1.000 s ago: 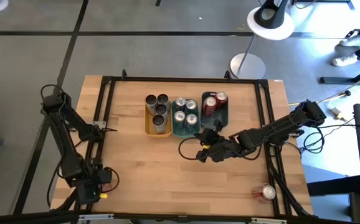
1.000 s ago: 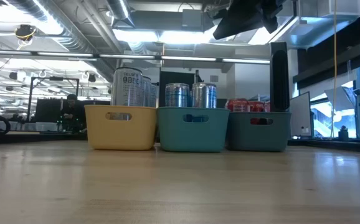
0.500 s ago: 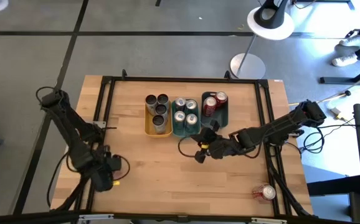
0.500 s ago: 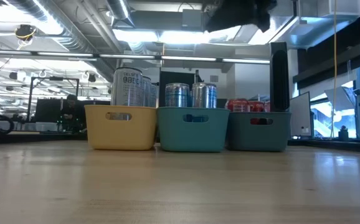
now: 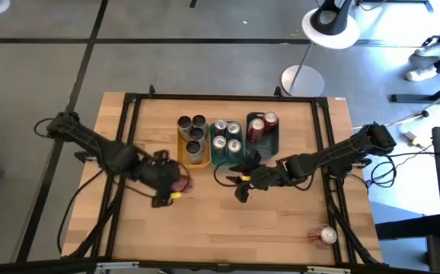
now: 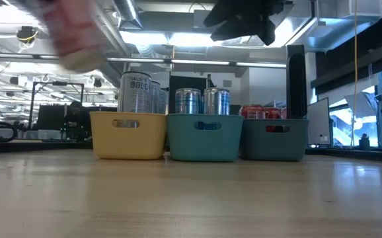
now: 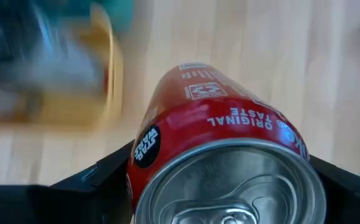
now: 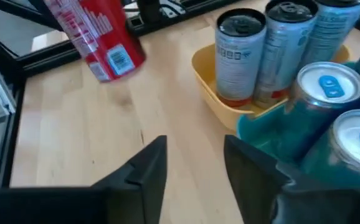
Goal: Sort soda cans
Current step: Put the left red-white soda can into the blue bin
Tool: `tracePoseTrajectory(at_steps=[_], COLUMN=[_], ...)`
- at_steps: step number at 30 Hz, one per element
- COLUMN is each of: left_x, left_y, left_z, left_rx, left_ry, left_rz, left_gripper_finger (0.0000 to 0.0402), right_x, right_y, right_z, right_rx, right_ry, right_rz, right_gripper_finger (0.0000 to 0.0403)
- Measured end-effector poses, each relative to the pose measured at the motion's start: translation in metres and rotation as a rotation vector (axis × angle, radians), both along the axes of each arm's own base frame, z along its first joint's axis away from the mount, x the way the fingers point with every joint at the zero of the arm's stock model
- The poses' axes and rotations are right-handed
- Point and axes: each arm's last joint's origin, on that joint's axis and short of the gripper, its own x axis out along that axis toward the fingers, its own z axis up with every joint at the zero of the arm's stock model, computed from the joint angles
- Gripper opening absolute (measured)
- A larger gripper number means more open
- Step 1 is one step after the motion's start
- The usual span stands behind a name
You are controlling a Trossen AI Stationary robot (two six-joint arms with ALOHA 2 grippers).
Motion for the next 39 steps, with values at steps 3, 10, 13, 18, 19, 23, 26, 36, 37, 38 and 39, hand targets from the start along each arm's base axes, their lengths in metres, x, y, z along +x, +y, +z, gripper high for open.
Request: tracePoseTrajectory(at_steps=[3,10,13,18,19,23,26,36,37,38,39], left_x=[0.017,0.044,0.056,0.066,0.068,0.076,0.081,0.087,0.090,0.094,0.098], left_y=[0.012,0.032,0.031,0.026,0.024,0.019,0.017,0.005,0.004,0.001,-0.001], left_z=[0.008,0.006,0.000,-0.003,-0.001,0.007,0.004,-0.062,-0.069,-0.077,-0.087], left_rx=[0.003,0.028,0.033,0.006,-0.001,-0.022,-0.029,-0.104,-0.107,-0.113,-0.114], left_ry=[-0.110,-0.192,-0.209,-0.254,-0.284,-0.407,-0.427,-0.369,-0.374,-0.387,-0.383], left_rz=[-0.041,-0.080,-0.114,-0.151,-0.151,-0.146,-0.140,-0.049,-0.041,-0.033,-0.026], left_gripper_finger=[0.0299,0.0299,0.0299,0.0298,0.0298,0.0293,0.0292,0.0291,0.0291,0.0291,0.0291], right_x=[0.005,0.021,0.029,0.038,0.039,0.044,0.042,-0.012,-0.014,-0.015,-0.015], right_y=[0.008,0.026,0.029,0.030,0.030,0.032,0.033,0.040,0.043,0.047,0.050], right_z=[-0.004,-0.019,-0.025,-0.042,-0.045,-0.054,-0.055,-0.040,-0.040,-0.041,-0.043], right_rx=[0.000,-0.027,-0.043,-0.074,-0.070,-0.076,-0.063,0.125,0.092,0.064,0.038], right_ry=[-0.026,-0.085,-0.114,-0.099,-0.092,-0.085,-0.056,0.282,0.274,0.259,0.249], right_rz=[0.018,0.123,0.134,0.102,0.102,0.100,0.143,0.192,0.167,0.150,0.133], right_gripper_finger=[0.0170,0.0162,0.0160,0.0158,0.0157,0.0146,0.0136,0.0131,0.0132,0.0136,0.0141])
